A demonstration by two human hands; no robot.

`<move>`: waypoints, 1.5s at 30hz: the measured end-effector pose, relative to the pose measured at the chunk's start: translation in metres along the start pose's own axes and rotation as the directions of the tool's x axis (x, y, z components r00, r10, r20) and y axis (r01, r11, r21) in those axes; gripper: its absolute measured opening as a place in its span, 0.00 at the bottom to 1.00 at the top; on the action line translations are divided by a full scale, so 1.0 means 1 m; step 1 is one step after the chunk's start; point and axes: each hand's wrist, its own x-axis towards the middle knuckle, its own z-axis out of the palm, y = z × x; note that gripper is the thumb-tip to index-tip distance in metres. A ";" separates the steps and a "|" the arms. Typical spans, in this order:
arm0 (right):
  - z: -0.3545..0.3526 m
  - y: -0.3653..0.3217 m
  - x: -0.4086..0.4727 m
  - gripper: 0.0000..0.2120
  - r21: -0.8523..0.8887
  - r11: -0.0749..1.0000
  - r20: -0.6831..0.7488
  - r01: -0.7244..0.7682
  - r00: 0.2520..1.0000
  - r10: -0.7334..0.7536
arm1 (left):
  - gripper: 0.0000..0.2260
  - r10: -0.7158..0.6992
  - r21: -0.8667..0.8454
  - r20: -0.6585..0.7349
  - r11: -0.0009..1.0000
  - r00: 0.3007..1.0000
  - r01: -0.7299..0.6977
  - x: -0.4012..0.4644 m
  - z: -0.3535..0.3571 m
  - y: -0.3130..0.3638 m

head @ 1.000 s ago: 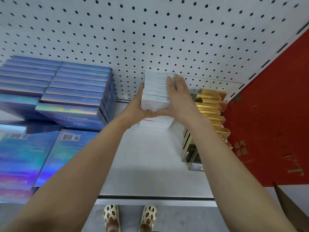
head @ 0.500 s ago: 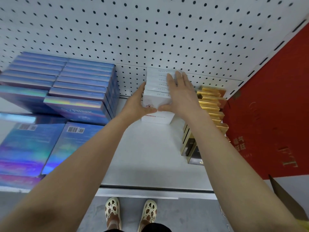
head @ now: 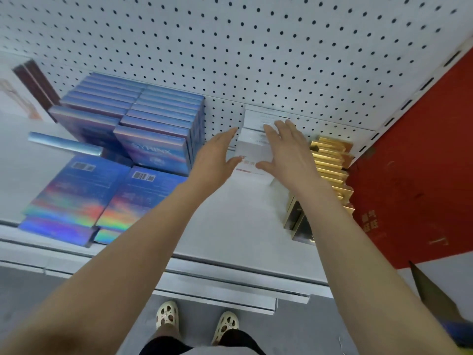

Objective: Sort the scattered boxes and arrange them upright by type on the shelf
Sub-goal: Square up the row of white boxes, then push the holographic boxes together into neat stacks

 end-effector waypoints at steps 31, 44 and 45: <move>0.117 -0.270 -0.085 0.35 0.075 0.997 0.095 0.018 0.995 -0.025 | 0.29 0.423 0.511 0.187 0.729 0.887 -0.455 -0.185 -0.186 -0.257; 0.105 -0.273 -0.030 0.49 -0.117 0.977 0.271 0.180 0.952 -0.143 | 0.21 0.503 0.617 -0.026 0.688 0.864 -0.382 -0.061 -0.211 -0.236; 0.105 -0.273 -0.029 0.48 -0.116 0.973 0.262 0.201 0.951 -0.165 | 0.22 0.470 0.620 -0.015 0.697 0.882 -0.361 -0.052 -0.210 -0.235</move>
